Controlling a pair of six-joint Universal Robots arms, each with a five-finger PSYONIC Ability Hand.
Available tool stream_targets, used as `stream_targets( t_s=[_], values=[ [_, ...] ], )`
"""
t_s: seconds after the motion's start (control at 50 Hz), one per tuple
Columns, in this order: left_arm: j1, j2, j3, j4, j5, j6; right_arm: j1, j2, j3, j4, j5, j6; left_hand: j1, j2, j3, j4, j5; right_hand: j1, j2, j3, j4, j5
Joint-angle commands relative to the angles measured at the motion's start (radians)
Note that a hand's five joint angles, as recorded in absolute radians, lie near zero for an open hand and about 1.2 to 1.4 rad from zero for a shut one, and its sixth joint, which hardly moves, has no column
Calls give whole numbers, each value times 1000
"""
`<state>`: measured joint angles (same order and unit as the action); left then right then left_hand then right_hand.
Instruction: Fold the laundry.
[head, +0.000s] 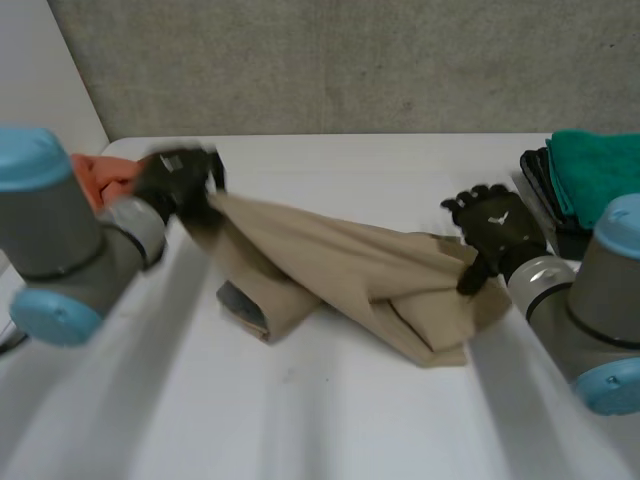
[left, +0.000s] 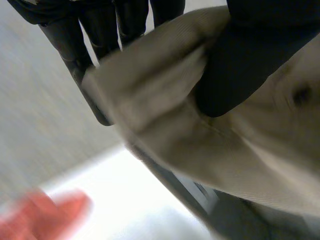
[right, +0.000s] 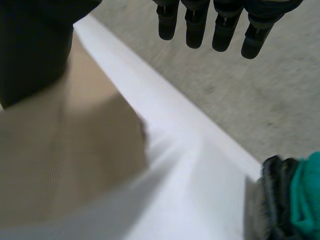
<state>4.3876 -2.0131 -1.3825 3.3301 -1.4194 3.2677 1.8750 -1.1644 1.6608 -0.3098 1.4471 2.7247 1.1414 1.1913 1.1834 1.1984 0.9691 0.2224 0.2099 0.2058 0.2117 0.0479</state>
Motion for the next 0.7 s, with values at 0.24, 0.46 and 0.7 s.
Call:
stream_targets(
  t_s=[0.24,0.46,0.7],
  values=[
    [-233,68,138,295,198,-259,-65,-110,39,-45,-22,144,255,205,213,198,253,-48,-35,-31,-37,-48],
    [-401,-21,22,237,345,-318,-180,-110,-24,-9,1,138,-22,-72,-64,-79,-24,-48,-35,-31,-37,-48],
    [-360,155,-202,359,473,-284,-192,-112,-102,87,-8,104,-967,-1017,-1009,-1024,-969,-48,-35,-31,-37,-48]
  ],
)
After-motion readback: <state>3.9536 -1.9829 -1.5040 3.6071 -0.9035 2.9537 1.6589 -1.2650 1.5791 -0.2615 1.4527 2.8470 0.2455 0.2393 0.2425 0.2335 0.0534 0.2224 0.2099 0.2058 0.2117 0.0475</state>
